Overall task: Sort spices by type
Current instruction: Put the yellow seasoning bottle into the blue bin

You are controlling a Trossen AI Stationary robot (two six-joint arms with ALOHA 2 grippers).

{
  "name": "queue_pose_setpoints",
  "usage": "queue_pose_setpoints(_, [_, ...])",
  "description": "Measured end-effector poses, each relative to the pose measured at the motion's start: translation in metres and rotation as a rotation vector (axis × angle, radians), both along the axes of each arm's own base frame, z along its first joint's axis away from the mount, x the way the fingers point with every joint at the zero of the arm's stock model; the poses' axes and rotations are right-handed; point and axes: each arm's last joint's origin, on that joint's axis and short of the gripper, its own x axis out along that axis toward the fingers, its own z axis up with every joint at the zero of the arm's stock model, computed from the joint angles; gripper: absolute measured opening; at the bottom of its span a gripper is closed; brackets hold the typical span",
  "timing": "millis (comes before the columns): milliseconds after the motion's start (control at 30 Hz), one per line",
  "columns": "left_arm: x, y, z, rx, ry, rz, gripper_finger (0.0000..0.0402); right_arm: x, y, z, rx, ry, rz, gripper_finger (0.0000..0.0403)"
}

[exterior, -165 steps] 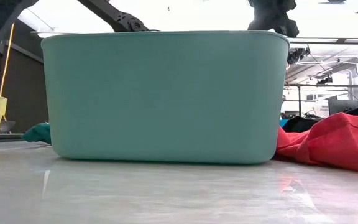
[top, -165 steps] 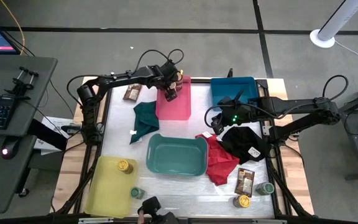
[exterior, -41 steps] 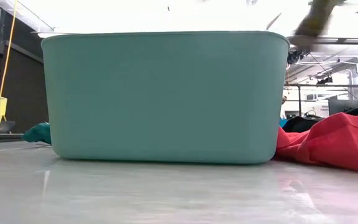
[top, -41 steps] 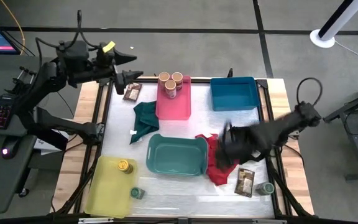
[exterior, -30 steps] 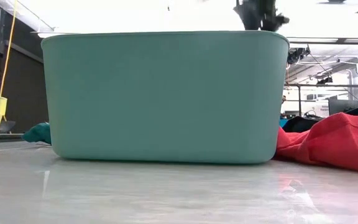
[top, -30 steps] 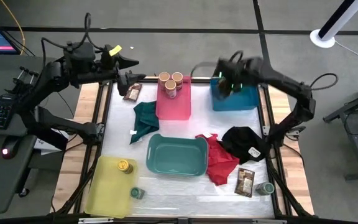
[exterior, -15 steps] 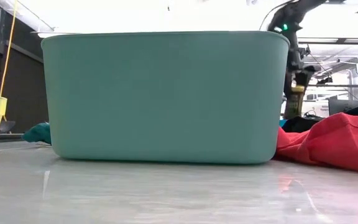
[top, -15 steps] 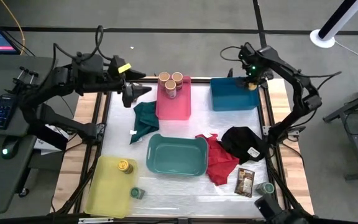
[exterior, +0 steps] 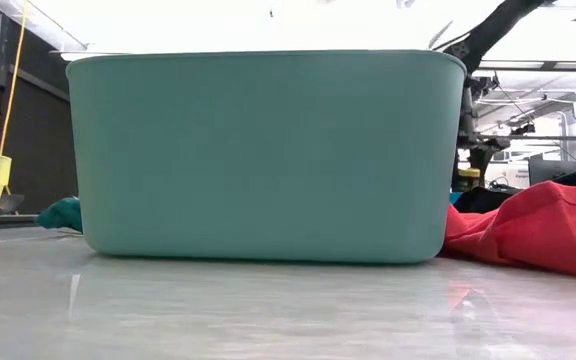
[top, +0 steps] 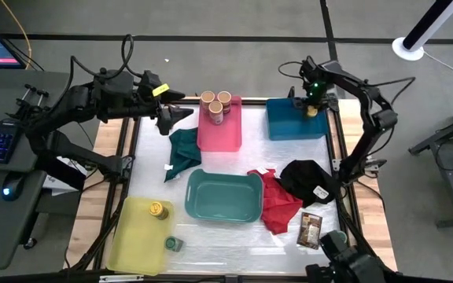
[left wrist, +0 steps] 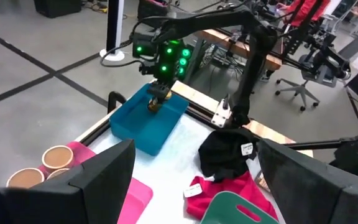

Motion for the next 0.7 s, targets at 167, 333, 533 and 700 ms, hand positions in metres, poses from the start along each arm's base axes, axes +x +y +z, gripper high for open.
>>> queue_pose_setpoints(167, [0.0000, 0.0000, 0.0000, -0.001, 0.000, 0.000, 0.0326, -0.0016, -0.0049, -0.0087, 0.027, 0.013, 0.022, 0.0219])
queue_pose_setpoints(333, [0.0000, 0.0000, 0.0000, 0.001, 0.001, 0.000, 0.0326, -0.0055, -0.0060, -0.0092, 0.052, -0.016, 0.062, 0.0247])
queue_pose_setpoints(533, [0.0000, 0.0000, 0.0000, 0.015, 0.006, -0.006, 0.0326, -0.0053, -0.0056, -0.0094, 0.061, -0.027, 0.100, 0.0270])
queue_pose_setpoints(700, [-0.0001, 0.0001, -0.0002, 0.016, 0.008, -0.006, 0.0326, -0.0053, -0.0071, -0.0063, 0.046, -0.011, 0.115, 0.0273])
